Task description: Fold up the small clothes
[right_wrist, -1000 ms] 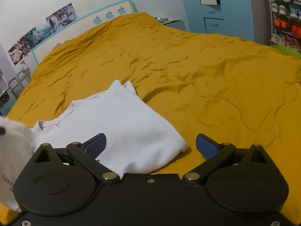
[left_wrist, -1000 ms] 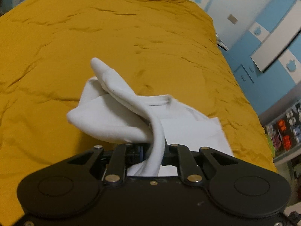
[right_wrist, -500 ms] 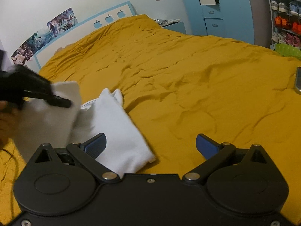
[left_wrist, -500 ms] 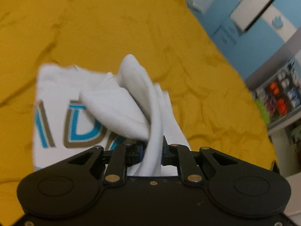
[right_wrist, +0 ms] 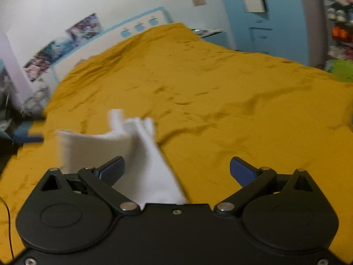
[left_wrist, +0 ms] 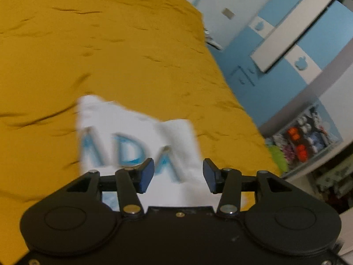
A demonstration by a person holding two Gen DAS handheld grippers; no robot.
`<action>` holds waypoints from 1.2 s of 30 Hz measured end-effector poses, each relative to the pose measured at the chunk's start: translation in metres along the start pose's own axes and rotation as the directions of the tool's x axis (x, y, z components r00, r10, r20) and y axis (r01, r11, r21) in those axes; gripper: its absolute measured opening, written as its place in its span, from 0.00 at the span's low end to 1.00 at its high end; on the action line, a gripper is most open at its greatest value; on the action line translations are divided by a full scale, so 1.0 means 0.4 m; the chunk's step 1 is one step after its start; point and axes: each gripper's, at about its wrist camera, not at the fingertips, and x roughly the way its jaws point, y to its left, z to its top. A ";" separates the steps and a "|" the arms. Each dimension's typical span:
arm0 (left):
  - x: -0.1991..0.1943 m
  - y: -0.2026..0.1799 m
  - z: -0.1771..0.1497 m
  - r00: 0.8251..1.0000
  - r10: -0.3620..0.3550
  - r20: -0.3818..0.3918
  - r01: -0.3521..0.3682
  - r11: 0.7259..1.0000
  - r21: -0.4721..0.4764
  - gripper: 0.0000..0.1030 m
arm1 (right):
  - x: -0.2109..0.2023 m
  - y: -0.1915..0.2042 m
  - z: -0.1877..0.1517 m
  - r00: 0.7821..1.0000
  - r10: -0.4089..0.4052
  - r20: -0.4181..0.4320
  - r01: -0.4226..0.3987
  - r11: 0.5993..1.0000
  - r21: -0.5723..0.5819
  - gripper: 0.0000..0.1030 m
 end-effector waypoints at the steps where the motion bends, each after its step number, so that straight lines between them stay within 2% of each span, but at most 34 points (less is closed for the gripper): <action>1: -0.009 0.029 -0.014 1.000 0.016 -0.010 -0.016 1.000 -0.011 0.47 | 0.007 0.011 0.014 0.999 0.034 -0.008 -0.034 0.999 0.005 1.00; 3: -0.006 0.082 -0.062 0.998 0.049 -0.046 -0.052 0.998 -0.046 0.46 | 0.025 0.024 0.038 0.996 0.082 -0.025 -0.081 0.997 0.015 1.00; 7: 0.026 0.135 -0.153 0.995 0.032 -0.092 -0.038 0.997 -0.066 0.46 | 0.076 0.034 0.059 0.980 0.159 -0.120 -0.152 0.986 0.070 1.00; 9: 0.051 0.138 -0.183 0.993 0.047 -0.105 -0.055 0.996 -0.075 0.46 | 0.098 0.039 0.055 0.972 0.163 -0.169 -0.151 0.985 0.077 0.96; 13: 0.038 0.151 -0.254 0.995 0.032 -0.099 -0.042 0.993 -0.108 0.46 | 0.107 0.054 0.039 0.965 0.176 -0.196 -0.166 0.984 0.067 0.84; 16: 0.027 0.125 -0.280 0.994 0.045 -0.101 -0.048 0.998 -0.032 0.52 | 0.109 0.073 0.030 0.963 0.173 -0.205 -0.172 0.985 0.022 0.80; 18: 0.029 0.106 -0.295 0.992 0.064 -0.106 -0.062 0.998 0.024 0.61 | 0.122 0.083 0.029 0.958 0.180 -0.225 -0.181 0.983 0.016 0.79; 20: 0.030 0.098 -0.309 0.991 0.081 -0.106 -0.075 0.995 0.062 0.63 | 0.135 0.089 0.029 0.954 0.185 -0.238 -0.185 0.982 0.020 0.78; 22: 0.044 0.098 -0.313 0.989 0.093 -0.118 -0.086 0.994 0.067 0.63 | 0.143 0.094 0.025 0.953 0.187 -0.240 -0.186 0.982 0.024 0.64; 24: 0.065 0.110 -0.312 0.987 0.102 -0.123 -0.097 0.994 0.042 0.62 | 0.156 0.108 0.022 0.946 0.182 -0.270 -0.188 0.982 0.002 0.31; 25: 0.074 0.112 -0.316 0.986 0.104 -0.127 -0.100 0.994 0.035 0.61 | 0.159 0.116 0.019 0.944 0.179 -0.276 -0.191 0.982 -0.016 0.28; 26: 0.068 0.122 -0.321 0.986 0.101 -0.133 -0.099 0.995 0.022 0.54 | 0.159 0.121 0.016 0.946 0.173 -0.274 -0.190 0.981 -0.036 0.25; 27: 0.071 0.130 -0.320 0.985 0.101 -0.139 -0.101 0.995 0.008 0.39 | 0.157 0.125 0.014 0.948 0.169 -0.269 -0.190 0.980 -0.055 0.19; 29: 0.060 0.142 -0.313 0.984 0.104 -0.143 -0.107 0.994 -0.010 0.20 | 0.149 0.132 0.016 0.952 0.167 -0.256 -0.193 0.978 -0.081 0.12; 30: 0.052 0.147 -0.305 0.987 0.083 -0.141 -0.086 0.996 -0.017 0.11 | 0.142 0.131 0.020 0.955 0.170 -0.245 -0.194 0.978 -0.079 0.10; 33: 0.011 0.154 -0.277 0.992 0.033 -0.121 -0.039 0.998 -0.046 0.06 | 0.112 0.119 0.035 0.959 0.187 -0.213 -0.203 0.978 -0.054 0.07; 36: -0.003 0.152 -0.274 0.992 0.023 -0.128 -0.025 0.999 -0.020 0.07 | 0.084 0.090 0.020 0.963 0.187 -0.195 -0.197 0.980 -0.033 0.06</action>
